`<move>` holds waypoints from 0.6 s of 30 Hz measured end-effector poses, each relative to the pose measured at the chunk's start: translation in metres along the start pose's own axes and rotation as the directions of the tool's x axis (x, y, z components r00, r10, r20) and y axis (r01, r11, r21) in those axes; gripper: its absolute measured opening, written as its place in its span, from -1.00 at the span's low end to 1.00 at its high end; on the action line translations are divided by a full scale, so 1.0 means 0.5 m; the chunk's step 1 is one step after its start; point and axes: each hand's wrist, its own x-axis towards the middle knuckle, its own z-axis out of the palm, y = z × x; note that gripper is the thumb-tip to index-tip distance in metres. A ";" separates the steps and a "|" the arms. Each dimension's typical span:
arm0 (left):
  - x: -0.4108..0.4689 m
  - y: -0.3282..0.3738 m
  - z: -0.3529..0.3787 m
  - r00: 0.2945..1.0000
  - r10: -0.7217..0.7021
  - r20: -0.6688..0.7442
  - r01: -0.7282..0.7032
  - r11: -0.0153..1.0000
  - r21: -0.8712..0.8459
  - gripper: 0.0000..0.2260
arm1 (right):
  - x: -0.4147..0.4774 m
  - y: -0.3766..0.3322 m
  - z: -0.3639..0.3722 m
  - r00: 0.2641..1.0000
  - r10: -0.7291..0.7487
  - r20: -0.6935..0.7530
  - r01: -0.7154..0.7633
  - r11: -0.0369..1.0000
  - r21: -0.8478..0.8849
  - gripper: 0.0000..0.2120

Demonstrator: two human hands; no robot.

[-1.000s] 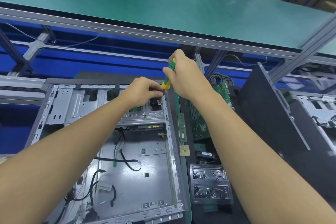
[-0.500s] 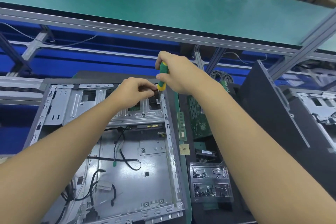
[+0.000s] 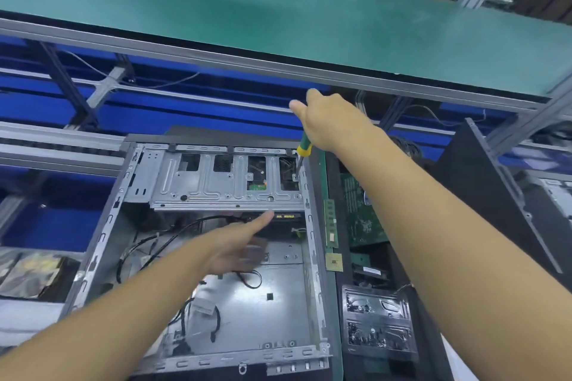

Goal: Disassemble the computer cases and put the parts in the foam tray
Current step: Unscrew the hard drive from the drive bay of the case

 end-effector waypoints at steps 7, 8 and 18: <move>0.041 -0.001 0.070 0.977 0.207 -0.055 -0.184 0.679 -0.710 -0.63 | 0.009 -0.006 -0.025 0.990 -0.001 0.142 -0.008 0.998 0.064 -0.82; 0.041 0.003 0.071 0.978 0.201 -0.047 -0.168 0.646 -0.744 -0.72 | 0.007 -0.005 -0.030 0.983 -0.011 0.181 -0.007 0.995 0.098 -0.80; 0.033 0.021 0.078 0.986 0.162 -0.036 -0.126 0.586 -0.801 -0.85 | -0.002 -0.005 0.007 0.974 0.215 -0.072 -0.213 0.976 0.037 -0.54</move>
